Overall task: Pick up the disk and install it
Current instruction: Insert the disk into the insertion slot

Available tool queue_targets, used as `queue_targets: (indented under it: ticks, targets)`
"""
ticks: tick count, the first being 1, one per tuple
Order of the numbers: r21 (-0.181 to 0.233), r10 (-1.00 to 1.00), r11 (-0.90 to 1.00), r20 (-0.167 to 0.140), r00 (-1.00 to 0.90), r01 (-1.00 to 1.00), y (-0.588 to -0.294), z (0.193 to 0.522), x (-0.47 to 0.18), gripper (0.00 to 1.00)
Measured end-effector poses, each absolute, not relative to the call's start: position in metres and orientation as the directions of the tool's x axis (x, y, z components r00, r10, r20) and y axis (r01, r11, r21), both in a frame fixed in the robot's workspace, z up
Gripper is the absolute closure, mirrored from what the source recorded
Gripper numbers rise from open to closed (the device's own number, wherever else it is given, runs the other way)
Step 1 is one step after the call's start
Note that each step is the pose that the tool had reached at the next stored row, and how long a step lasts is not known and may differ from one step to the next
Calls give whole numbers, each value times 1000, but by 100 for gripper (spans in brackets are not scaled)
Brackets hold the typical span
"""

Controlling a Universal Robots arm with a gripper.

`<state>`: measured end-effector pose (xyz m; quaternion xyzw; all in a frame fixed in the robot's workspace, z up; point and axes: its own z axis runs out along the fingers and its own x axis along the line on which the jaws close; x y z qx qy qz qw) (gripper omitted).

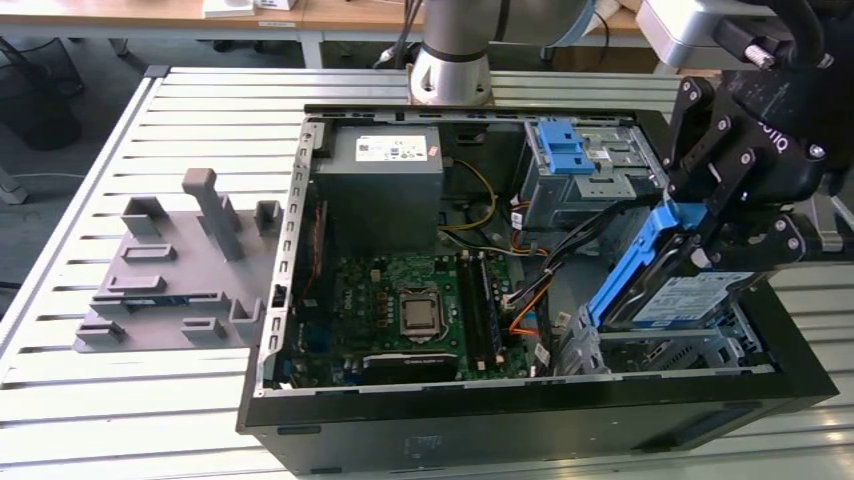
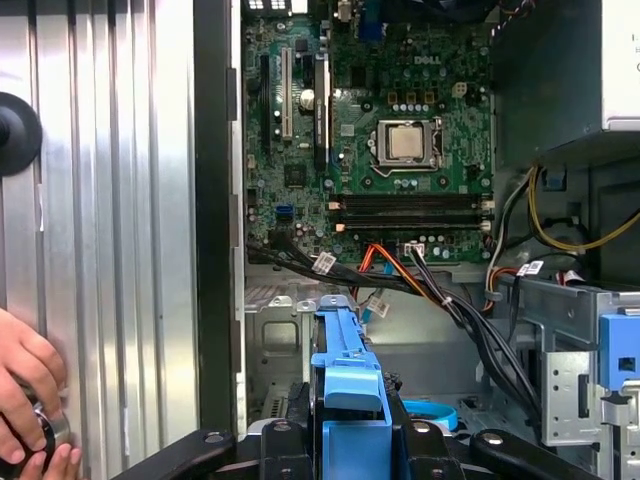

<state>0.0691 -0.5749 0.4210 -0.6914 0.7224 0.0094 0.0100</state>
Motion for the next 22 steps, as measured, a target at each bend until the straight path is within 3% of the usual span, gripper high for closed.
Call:
queue_targets:
  ticks: [22]
  targets:
    - [0, -999, 44, -27, -44, -999, -575, 412, 69, 64]
